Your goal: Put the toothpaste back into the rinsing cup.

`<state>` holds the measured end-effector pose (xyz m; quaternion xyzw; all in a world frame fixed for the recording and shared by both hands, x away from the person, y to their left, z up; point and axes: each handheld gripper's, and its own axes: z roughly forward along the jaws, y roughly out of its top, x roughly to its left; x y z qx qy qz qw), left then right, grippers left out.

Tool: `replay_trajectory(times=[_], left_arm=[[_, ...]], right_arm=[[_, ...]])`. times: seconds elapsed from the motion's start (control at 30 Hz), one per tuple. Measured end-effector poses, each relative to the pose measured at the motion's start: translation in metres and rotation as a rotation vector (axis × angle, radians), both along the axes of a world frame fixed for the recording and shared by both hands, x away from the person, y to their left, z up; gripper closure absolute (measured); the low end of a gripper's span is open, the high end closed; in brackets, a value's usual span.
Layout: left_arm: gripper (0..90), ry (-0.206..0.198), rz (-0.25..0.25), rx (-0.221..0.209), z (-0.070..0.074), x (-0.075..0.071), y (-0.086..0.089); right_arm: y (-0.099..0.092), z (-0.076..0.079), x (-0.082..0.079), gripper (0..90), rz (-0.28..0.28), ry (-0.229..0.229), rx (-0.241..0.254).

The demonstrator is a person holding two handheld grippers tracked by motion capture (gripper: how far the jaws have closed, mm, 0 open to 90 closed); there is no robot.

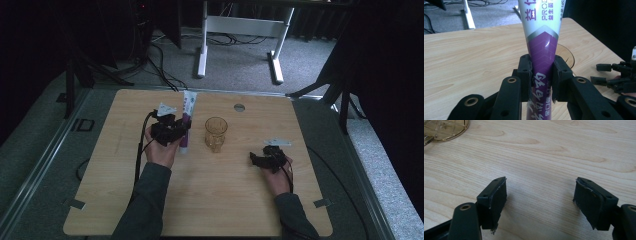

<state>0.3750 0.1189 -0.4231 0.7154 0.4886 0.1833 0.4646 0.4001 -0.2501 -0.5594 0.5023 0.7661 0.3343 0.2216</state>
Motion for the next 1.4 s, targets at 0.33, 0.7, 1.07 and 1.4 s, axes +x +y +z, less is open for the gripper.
replay_trajectory(times=[0.33,0.7,1.07,1.4], left_arm=[[72.4,-0.020,-0.005,-0.040,0.004,0.003,0.003],[72.3,-0.046,0.004,-0.059,0.005,0.005,0.000],[72.3,-0.074,0.017,-0.075,0.008,0.006,0.000],[72.2,-0.079,0.022,-0.080,0.014,0.010,-0.005]], right_arm=[[0.000,0.000,0.000,26.3,0.001,0.000,0.000],[0.000,0.000,0.000,26.3,0.001,0.000,-0.001],[0.000,0.000,0.000,26.3,0.001,0.000,-0.001],[0.000,0.000,0.000,26.3,0.001,0.000,-0.001]])
